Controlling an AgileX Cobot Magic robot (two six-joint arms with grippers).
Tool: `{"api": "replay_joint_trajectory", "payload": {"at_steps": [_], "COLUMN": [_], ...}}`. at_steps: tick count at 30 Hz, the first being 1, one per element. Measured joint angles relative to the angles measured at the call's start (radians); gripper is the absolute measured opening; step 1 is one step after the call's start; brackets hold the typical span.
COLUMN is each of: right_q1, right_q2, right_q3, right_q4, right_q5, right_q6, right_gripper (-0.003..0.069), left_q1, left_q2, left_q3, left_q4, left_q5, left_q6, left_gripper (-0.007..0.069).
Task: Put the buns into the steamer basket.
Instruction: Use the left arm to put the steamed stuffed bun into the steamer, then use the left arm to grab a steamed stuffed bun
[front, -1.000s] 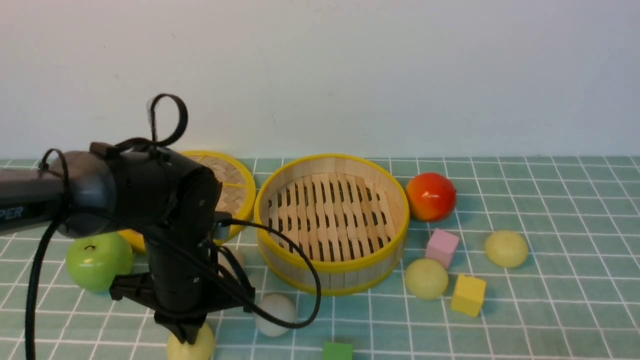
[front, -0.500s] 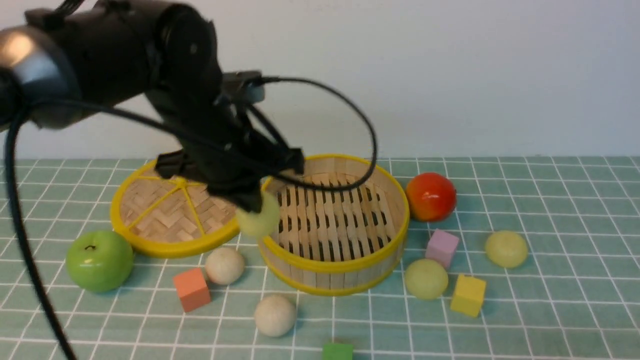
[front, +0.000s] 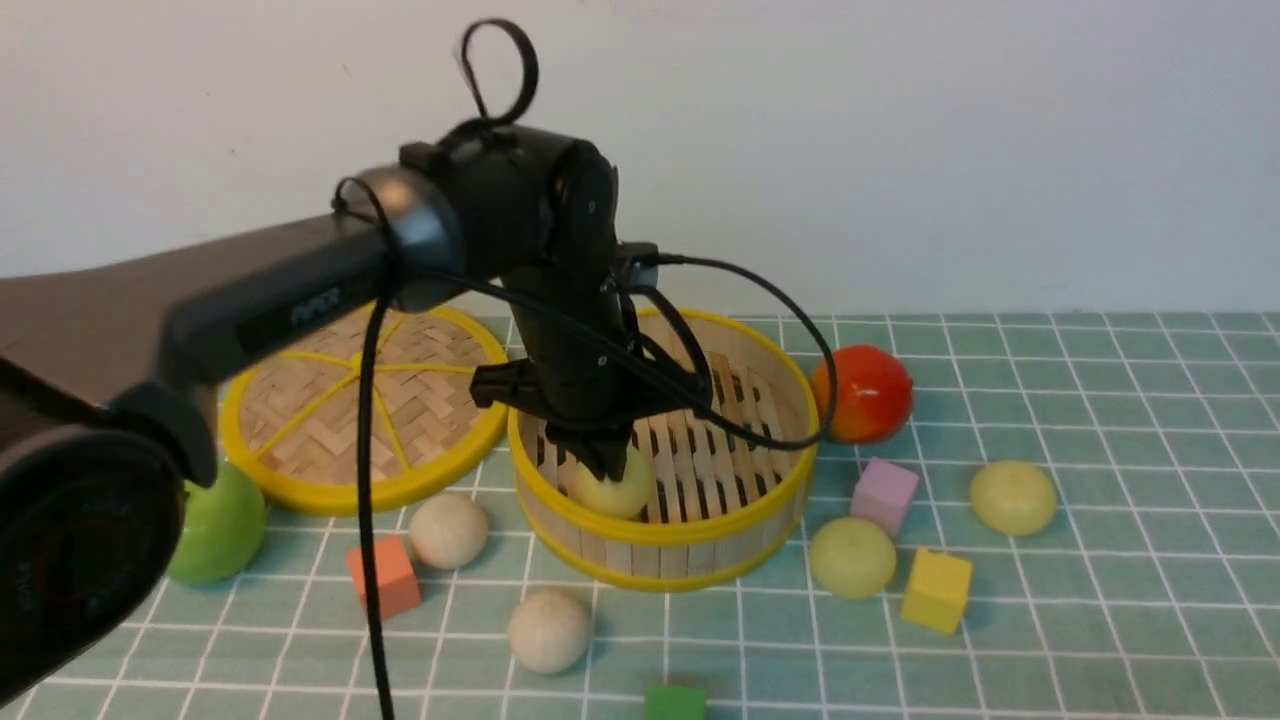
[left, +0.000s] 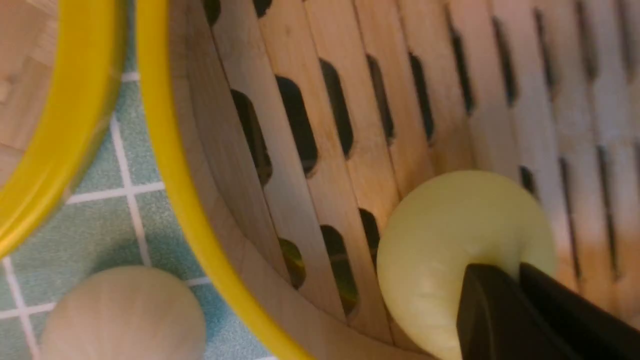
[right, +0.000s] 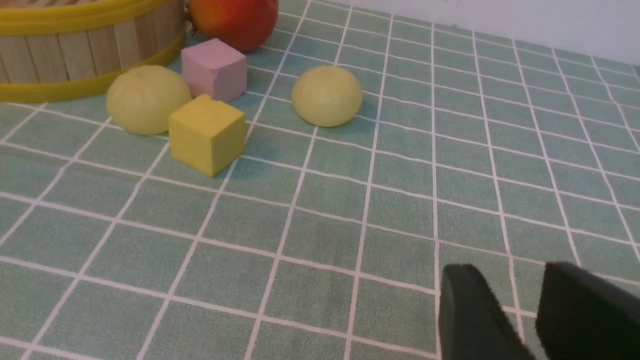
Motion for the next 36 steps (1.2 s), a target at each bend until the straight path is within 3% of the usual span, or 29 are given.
{"api": "replay_joint_trajectory", "payload": {"at_steps": [6,10,14,21,24,29,36], "right_q1": [0.000,0.000,0.000,0.000,0.000,0.000,0.000], "right_q2": [0.000,0.000,0.000,0.000,0.000,0.000,0.000], "right_q3": [0.000,0.000,0.000,0.000,0.000,0.000,0.000], "right_q4": [0.000,0.000,0.000,0.000,0.000,0.000,0.000], "right_q5": [0.000,0.000,0.000,0.000,0.000,0.000,0.000], "right_q6": [0.000,0.000,0.000,0.000,0.000,0.000,0.000], "right_gripper": [0.0238,0.0238,0.0238,0.0238,0.0238,0.0238,0.0238], "left_q1": [0.000,0.000,0.000,0.006,0.046,0.159,0.217], "left_q2": [-0.001,-0.037,-0.115,-0.310,-0.414,-0.471,-0.470], "left_q3": [-0.014,-0.019,-0.019,0.046,0.221,0.512,0.585], "left_q4": [-0.003,0.002,0.056,0.195,0.199,0.133,0.004], "left_q5": [0.010,0.075,0.134,0.172,0.154,0.029,-0.101], "left_q6": [-0.031,-0.037,-0.038,-0.087,-0.111,-0.106,0.012], "left_gripper": [0.0121,0.0312,0.0402,0.0368,0.0308,0.0258,0.0251]}}
